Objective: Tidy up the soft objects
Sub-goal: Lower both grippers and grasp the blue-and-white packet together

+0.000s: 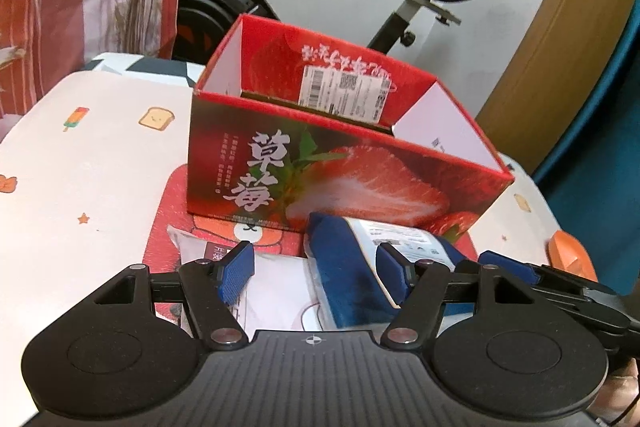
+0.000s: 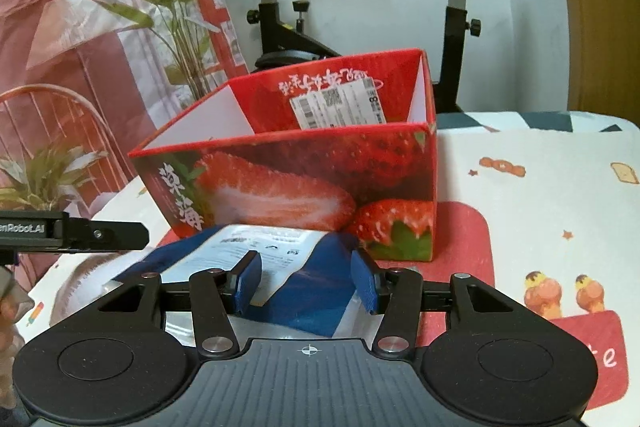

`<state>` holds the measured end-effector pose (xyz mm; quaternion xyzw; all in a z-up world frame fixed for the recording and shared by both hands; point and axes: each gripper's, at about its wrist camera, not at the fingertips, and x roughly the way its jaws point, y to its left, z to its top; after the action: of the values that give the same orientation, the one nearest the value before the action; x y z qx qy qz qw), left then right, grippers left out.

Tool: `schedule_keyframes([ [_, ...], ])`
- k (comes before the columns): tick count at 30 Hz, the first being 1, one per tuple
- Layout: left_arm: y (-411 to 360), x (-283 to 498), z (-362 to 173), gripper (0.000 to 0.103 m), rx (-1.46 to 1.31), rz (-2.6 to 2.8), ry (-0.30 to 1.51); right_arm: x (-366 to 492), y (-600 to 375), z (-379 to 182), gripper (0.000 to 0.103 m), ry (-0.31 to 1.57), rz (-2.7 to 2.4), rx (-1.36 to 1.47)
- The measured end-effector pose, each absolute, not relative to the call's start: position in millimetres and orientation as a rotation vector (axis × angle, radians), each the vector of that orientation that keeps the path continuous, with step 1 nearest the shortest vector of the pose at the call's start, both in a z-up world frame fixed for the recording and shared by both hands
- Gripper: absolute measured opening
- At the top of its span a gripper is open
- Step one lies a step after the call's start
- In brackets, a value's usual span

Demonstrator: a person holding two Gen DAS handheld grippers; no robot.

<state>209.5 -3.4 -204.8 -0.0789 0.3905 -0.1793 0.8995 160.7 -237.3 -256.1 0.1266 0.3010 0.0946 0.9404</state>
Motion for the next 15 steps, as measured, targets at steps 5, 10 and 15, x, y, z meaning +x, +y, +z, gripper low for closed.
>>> schedule_keyframes([
  [5, -9, 221, -214, 0.066, -0.117, -0.365, 0.841, 167, -242, -264, 0.047, 0.639, 0.186, 0.276],
  [10, -15, 233, -217, 0.066, -0.076, -0.387, 0.881, 177, -246, -269, 0.048, 0.674, 0.189, 0.285],
  [15, -26, 244, -222, 0.066, -0.020, -0.429, 0.930, 186, -248, -275, 0.048, 0.723, 0.210, 0.306],
])
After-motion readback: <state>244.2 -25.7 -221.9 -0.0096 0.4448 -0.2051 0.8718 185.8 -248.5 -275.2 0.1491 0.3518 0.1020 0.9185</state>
